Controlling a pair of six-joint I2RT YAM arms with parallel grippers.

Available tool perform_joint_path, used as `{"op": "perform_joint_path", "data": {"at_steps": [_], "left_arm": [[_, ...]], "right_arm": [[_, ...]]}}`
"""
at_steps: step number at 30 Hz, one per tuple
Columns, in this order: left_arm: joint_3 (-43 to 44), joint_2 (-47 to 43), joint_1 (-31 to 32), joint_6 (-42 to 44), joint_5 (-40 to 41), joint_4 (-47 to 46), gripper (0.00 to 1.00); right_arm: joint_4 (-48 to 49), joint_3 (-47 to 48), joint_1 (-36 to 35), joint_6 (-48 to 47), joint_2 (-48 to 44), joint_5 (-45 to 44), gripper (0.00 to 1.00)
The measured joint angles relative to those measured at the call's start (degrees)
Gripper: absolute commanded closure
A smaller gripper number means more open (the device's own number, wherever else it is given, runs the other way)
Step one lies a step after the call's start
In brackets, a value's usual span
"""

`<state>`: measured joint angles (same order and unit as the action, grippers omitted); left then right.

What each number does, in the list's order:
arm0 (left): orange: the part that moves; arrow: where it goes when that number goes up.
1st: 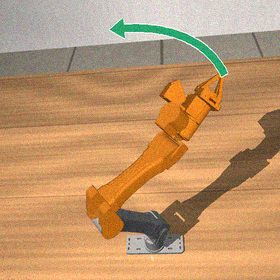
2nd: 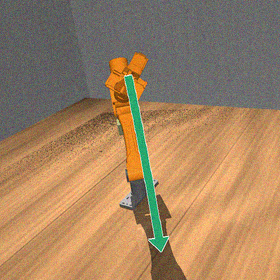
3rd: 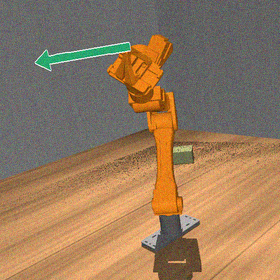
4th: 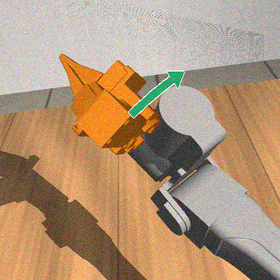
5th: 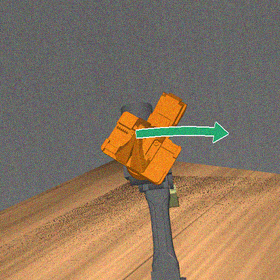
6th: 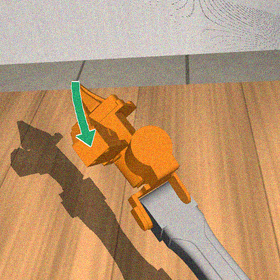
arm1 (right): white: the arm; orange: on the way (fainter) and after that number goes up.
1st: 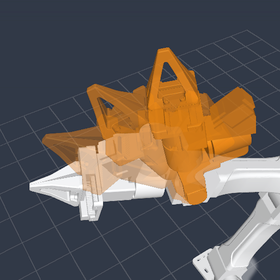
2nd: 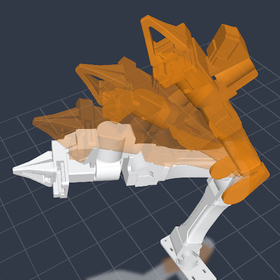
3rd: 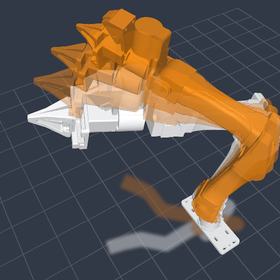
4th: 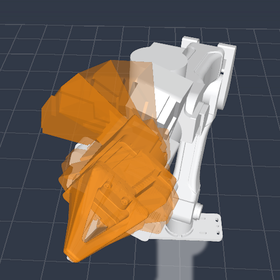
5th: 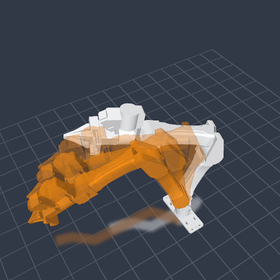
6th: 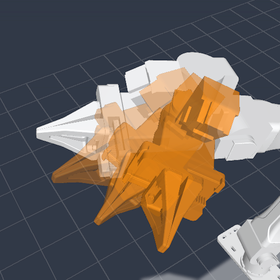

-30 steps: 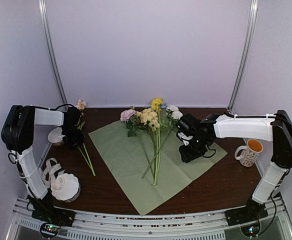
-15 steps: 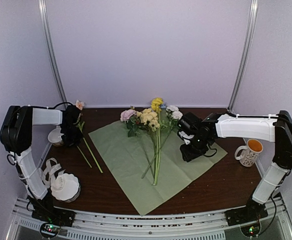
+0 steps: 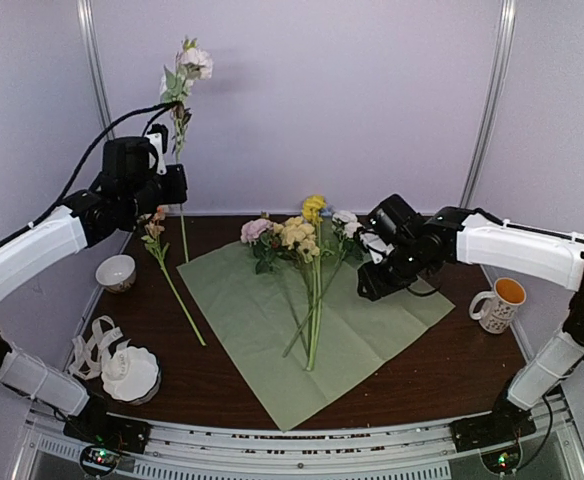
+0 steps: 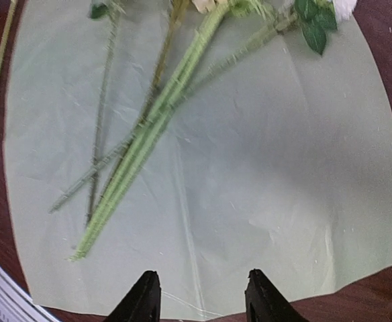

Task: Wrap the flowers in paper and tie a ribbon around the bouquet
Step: Pick up the fake flower from the corner of the board, then pass from the left arm to the right

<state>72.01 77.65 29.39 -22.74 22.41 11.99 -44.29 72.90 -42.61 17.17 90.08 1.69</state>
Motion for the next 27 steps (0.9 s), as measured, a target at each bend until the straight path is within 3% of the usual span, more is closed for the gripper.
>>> {"op": "perform_joint_path", "data": {"at_steps": [4, 8, 11, 14, 16, 23, 25, 27], "left_arm": [[-0.02, -1.79, 0.5, 3.08, -22.56, -12.28, 1.0], [0.11, 2.16, 4.63, 2.27, -39.39, -21.46, 1.0], [0.55, 5.51, 9.73, 3.74, -46.62, -23.02, 1.0], [0.55, 6.95, 13.09, 4.96, -50.23, -23.21, 1.0], [0.63, 7.21, 13.97, 5.35, -51.74, -23.85, 1.0], [1.03, 7.48, 14.23, 5.53, -54.4, -25.42, 1.0], [2.56, 8.33, 14.25, 5.97, -55.71, -23.74, 1.0], [4.46, 9.46, 14.36, 6.58, -56.72, -22.1, 1.0]], "right_arm": [[10.4, -0.26, 0.0, -0.2, -7.52, 6.12, 0.54], [33.33, -3.3, 0.0, 4.15, -15.39, 15.58, 0.52], [50.73, -3.78, -0.31, 9.44, -14.8, 21.59, 0.45], [59.23, -1.03, -0.94, 13.53, -9.81, 25.31, 0.38], [62.2, 0.81, -1.4, 15.5, -6.36, 26.45, 0.46], [65.07, 1.88, -2.03, 17.94, -3.39, 27.47, 0.48], [65.31, 2.29, -2.03, 17.9, -3.39, 27.93, 0.57], [65.33, 2.84, -2.05, 17.81, -3.39, 28.35, 0.81]]}}
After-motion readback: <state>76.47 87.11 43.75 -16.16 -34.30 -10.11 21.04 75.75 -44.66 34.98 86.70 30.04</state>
